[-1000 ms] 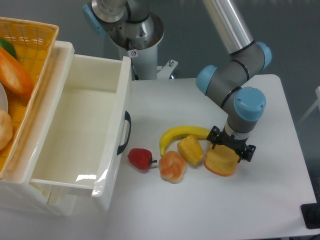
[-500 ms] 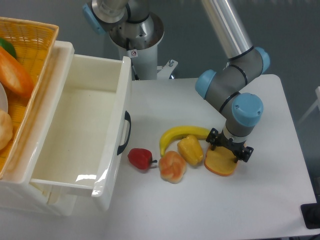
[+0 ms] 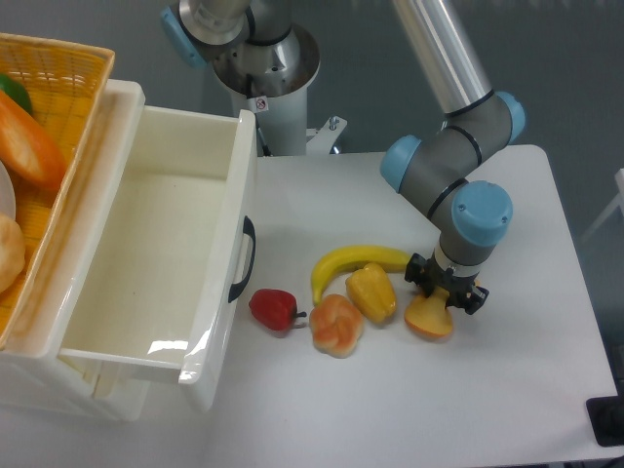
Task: Pick up the bread slice
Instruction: 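Lift the held bread slice up and away from the fruit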
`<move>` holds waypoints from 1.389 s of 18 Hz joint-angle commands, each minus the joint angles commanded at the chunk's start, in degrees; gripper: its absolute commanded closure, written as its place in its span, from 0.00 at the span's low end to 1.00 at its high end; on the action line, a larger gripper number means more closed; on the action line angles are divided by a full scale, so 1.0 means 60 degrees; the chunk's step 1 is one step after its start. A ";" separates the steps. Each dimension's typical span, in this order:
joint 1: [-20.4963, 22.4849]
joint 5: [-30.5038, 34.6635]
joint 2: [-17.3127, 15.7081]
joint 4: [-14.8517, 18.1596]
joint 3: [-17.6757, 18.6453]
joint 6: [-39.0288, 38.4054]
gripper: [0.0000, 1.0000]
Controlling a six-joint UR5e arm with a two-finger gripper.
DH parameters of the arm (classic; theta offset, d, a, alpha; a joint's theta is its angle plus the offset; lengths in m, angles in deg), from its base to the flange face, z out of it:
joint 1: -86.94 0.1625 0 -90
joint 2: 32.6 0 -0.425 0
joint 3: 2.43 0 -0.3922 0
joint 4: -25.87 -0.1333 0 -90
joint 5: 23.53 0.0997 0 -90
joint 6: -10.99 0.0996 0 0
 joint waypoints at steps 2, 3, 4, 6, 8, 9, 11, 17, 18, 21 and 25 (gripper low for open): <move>0.0000 -0.0015 -0.0045 0.0015 -0.0117 0.0000 1.00; 0.0000 -0.0015 -0.0103 0.0015 -0.0190 0.0000 1.00; 0.0000 -0.0015 -0.0161 0.0015 -0.0263 0.0000 1.00; 0.0015 -0.0029 -0.0293 0.0029 -0.0453 -0.0029 1.00; 0.0029 -0.0219 -0.0410 0.0044 -0.0702 -0.0320 1.00; 0.0073 -0.0350 -0.0425 0.0059 -0.0892 -0.0598 1.00; 0.0117 -0.0512 -0.0411 0.0132 -0.1389 -0.0936 1.00; 0.0542 -0.1070 -0.0337 0.1859 -0.3221 -0.1670 1.00; 0.0542 -0.0997 -0.0381 0.1889 -0.3295 -0.1684 1.00; 0.0644 -0.0850 -0.0542 0.2283 -0.3514 -0.1641 1.00; 0.0674 -0.0821 -0.0601 0.3003 -0.3882 -0.1465 1.00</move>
